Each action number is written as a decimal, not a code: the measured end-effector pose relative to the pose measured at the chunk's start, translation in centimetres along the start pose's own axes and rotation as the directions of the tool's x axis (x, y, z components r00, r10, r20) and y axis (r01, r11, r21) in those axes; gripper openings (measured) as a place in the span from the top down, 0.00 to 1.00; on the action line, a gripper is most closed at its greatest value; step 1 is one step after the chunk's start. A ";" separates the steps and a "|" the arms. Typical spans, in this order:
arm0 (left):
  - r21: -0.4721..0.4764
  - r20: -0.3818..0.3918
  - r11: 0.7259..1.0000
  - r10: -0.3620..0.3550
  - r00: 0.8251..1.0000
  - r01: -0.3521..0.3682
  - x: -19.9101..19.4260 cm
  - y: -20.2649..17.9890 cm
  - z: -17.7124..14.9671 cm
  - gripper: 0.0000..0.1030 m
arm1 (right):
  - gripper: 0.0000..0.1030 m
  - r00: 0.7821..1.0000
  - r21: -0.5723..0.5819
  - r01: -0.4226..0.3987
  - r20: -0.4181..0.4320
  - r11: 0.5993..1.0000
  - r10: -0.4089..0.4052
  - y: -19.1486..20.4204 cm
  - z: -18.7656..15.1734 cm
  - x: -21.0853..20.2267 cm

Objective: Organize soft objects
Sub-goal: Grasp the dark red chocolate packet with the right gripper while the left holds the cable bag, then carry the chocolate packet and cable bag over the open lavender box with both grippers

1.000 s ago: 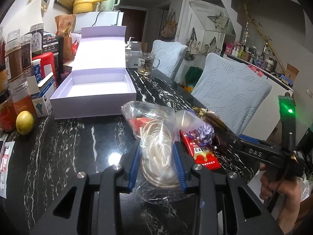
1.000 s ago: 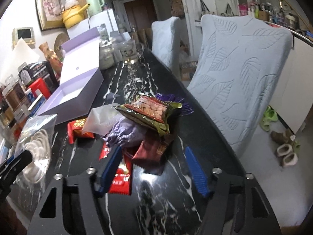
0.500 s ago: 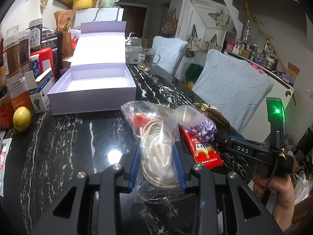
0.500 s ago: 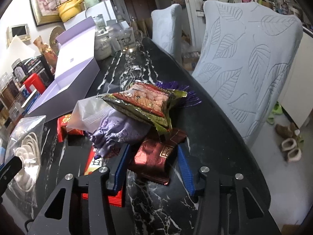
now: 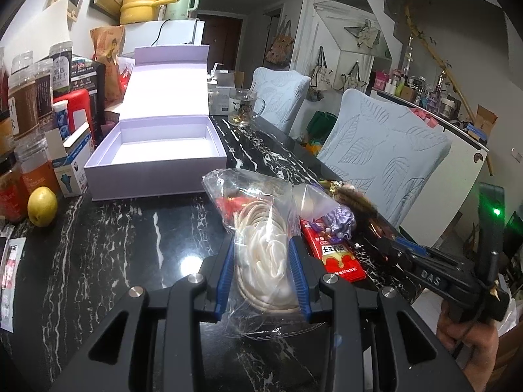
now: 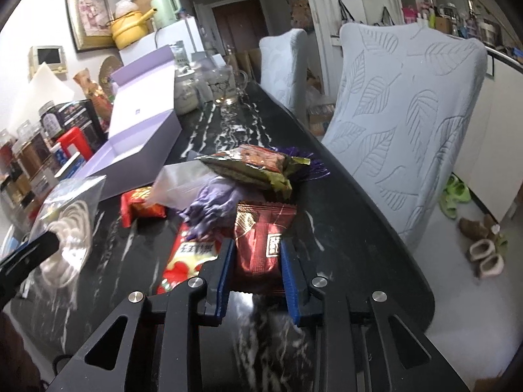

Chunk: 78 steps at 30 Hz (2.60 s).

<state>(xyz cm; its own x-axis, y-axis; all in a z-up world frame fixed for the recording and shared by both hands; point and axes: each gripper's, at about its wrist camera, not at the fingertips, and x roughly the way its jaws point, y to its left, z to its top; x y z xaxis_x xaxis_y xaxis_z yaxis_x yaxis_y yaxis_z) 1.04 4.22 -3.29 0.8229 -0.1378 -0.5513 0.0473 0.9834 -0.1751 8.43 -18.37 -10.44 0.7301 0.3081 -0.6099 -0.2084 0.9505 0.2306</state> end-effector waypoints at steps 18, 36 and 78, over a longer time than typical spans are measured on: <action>0.011 0.132 0.999 0.031 0.991 -0.032 -7.0 1.4 1.6 0.68 | 0.73 0.977 -0.163 -0.113 0.160 0.980 0.139 6.9 0.0 -8.7; 0.058 0.265 0.986 0.135 0.955 -0.155 -9.3 4.1 8.8 0.68 | 0.73 0.911 -0.281 -0.282 0.221 0.917 0.348 14.4 7.1 -10.5; 0.081 -0.150 0.933 0.360 0.921 -0.352 14.2 15.9 22.2 0.68 | 0.73 0.978 -0.353 -0.210 -0.061 0.912 0.202 24.1 23.1 10.9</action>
<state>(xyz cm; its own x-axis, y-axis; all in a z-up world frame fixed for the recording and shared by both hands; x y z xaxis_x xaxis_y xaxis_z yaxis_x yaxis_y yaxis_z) 26.04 20.55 4.22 0.6899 0.2098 -0.6928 -0.1995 0.9751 0.0966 26.39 6.89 6.02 0.6319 0.4954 -0.5960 -0.5733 0.8163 0.0705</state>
